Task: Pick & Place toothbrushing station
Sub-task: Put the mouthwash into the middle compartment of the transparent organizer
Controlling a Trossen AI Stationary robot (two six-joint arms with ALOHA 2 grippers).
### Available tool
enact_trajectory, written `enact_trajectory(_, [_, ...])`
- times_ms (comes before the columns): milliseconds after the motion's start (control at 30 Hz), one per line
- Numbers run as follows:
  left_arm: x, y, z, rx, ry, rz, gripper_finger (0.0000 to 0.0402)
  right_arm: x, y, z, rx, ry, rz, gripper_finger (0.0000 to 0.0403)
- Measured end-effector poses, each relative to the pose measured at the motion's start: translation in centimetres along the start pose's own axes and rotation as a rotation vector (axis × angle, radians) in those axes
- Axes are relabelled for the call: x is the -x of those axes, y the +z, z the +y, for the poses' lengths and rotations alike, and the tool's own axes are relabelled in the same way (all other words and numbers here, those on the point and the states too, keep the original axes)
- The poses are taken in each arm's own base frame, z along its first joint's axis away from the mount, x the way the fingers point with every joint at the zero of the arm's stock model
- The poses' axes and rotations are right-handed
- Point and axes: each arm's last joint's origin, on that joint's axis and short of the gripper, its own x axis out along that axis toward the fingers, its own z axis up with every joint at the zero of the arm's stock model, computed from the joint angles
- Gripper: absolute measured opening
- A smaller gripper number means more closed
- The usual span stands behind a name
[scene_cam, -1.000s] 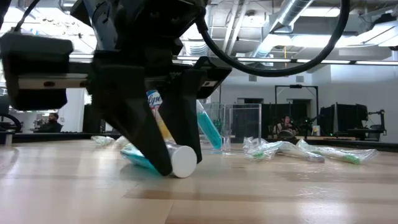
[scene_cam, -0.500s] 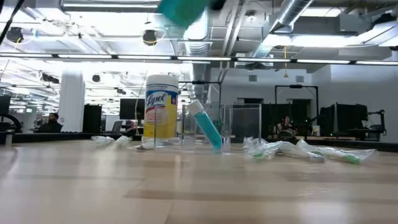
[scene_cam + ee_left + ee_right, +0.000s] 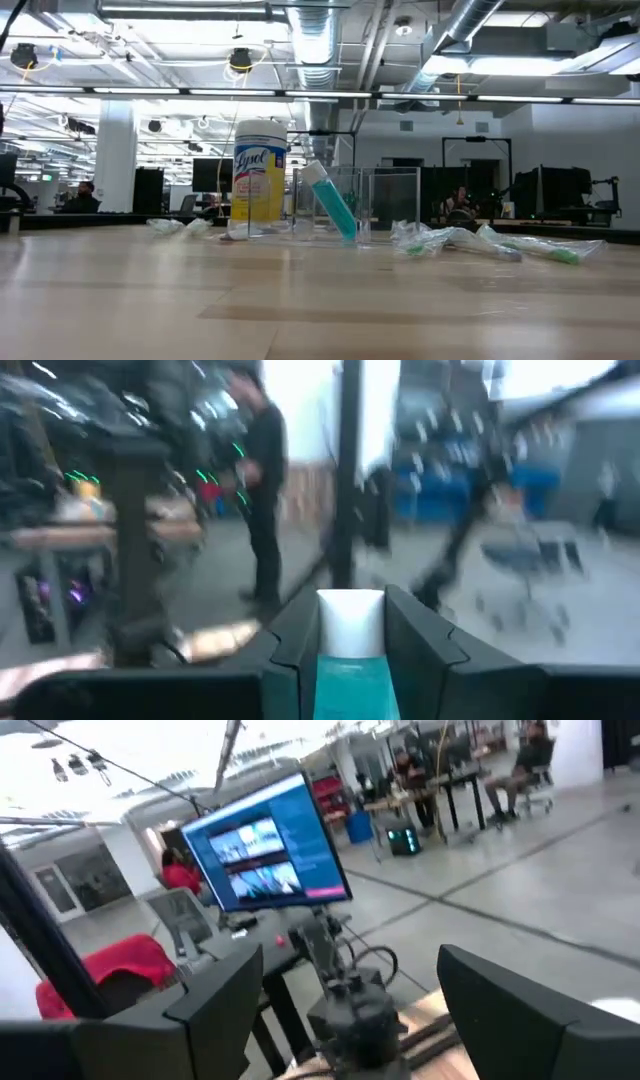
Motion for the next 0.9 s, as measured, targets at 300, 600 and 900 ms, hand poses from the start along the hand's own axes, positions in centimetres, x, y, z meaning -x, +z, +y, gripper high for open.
enact_trajectory(300, [4.5,-2.4,3.5,0.107,0.196,-0.294,0.0076,2.0,1.0,0.1,0.041,-0.085,-0.047,0.029])
enact_trajectory(600, [5.9,-7.9,4.2,0.127,0.23,-0.306,0.0076,1.5,-0.4,-0.4,0.039,-0.126,0.027,0.029])
enact_trajectory(900, [5.3,-12.6,5.0,0.149,0.244,-0.246,0.0076,0.9,-1.4,0.0,0.06,-0.131,0.049,0.029])
